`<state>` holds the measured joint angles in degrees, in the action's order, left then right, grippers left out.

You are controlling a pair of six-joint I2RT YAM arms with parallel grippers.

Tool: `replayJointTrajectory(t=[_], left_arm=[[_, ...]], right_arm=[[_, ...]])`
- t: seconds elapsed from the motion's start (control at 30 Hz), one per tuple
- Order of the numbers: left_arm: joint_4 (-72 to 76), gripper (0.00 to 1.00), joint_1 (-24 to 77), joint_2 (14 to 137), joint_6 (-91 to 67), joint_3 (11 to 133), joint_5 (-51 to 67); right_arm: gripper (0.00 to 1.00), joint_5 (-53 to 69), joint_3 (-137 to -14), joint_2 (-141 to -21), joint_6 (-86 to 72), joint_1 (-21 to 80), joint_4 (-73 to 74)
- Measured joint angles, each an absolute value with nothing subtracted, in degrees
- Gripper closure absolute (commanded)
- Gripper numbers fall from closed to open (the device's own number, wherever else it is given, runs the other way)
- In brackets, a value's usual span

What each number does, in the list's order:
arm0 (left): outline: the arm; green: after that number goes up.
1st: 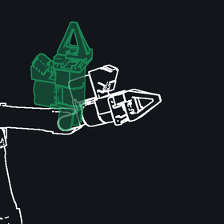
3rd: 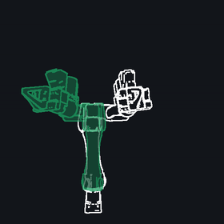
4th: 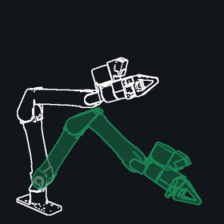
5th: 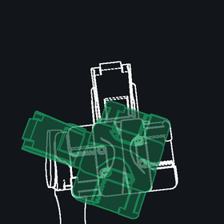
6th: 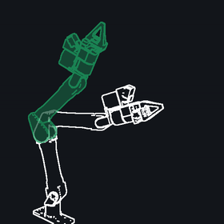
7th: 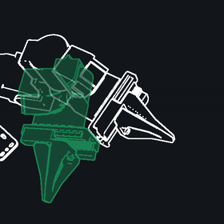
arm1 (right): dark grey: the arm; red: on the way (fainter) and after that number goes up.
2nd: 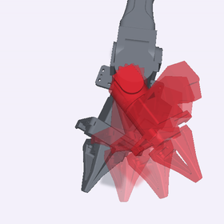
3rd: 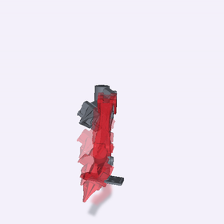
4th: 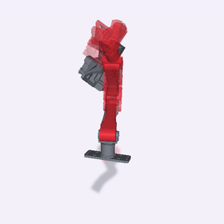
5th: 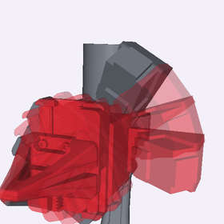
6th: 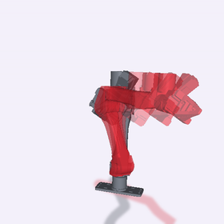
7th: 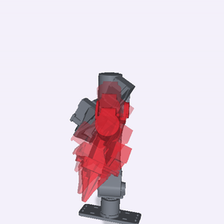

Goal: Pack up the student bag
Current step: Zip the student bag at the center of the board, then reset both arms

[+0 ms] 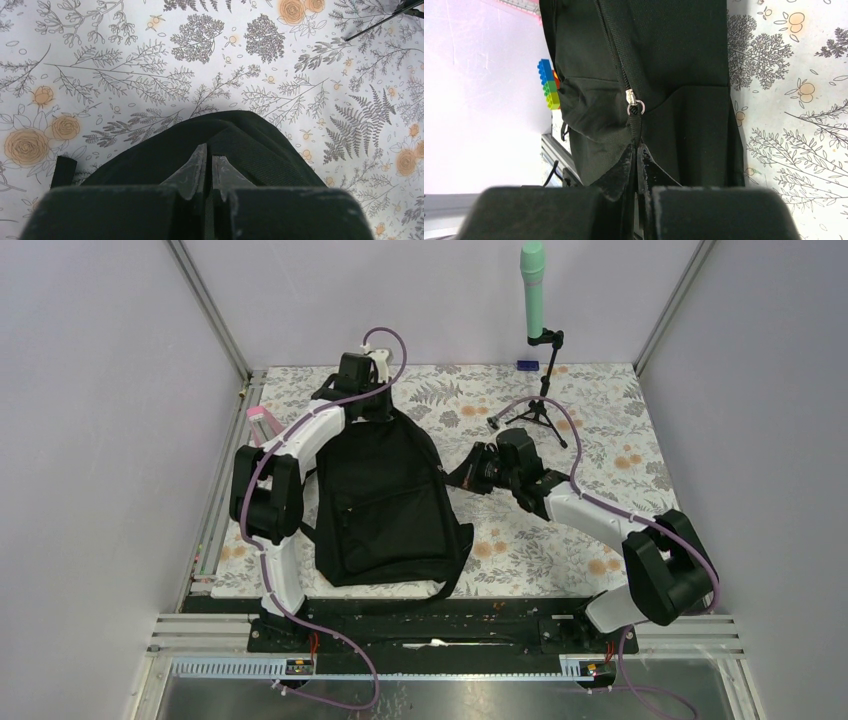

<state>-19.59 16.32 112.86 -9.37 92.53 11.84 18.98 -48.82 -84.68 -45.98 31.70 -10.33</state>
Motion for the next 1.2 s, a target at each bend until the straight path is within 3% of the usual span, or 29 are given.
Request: replayJointTrajectory(t=[0.27,0.47,0.53,0.73,0.8,0.9,0.93,1.1,1.2], left_arm=[[-21.3,1.00,16.0,112.9,-10.4,93.7,11.8],[-20.9,1.00,14.7,112.9,-9.2,94.1,9.3],[-20.8,1.00,12.7,113.0,-8.4,94.6,6.8],[-20.5,1.00,7.2,116.2,-7.6,99.3,-0.3],[-19.7,0.83,6.6,117.7,-7.4,101.3,-1.8],[-17.3,0.35,6.7,118.6,-7.0,102.4,-2.9],[-16.1,0.27,6.9,118.6,-7.3,102.7,-3.0],[-9.3,0.09,7.6,117.5,-7.4,102.3,-3.1],[-6.7,0.05,8.0,114.2,-7.8,98.6,-3.1]], right_arm=[[1.00,15.4,-46.2,-82.9,-47.1,33.4,-12.8],[0.58,14.6,-46.1,-81.5,-46.5,33.8,-9.0],[0.50,14.4,-46.1,-79.4,-45.5,34.3,-5.7],[0.38,9.9,-46.2,-69.4,-39.7,33.6,4.1],[0.32,8.4,-46.3,-66.7,-37.9,32.3,7.0],[0.22,5.6,-46.3,-63.1,-35.5,29.5,10.9],[0.19,4.6,-46.3,-62.0,-34.5,28.6,12.2],[0.07,0.4,-46.3,-57.6,-30.1,25.8,17.1],[0.04,-1.6,-46.3,-55.9,-27.0,24.4,19.4]])
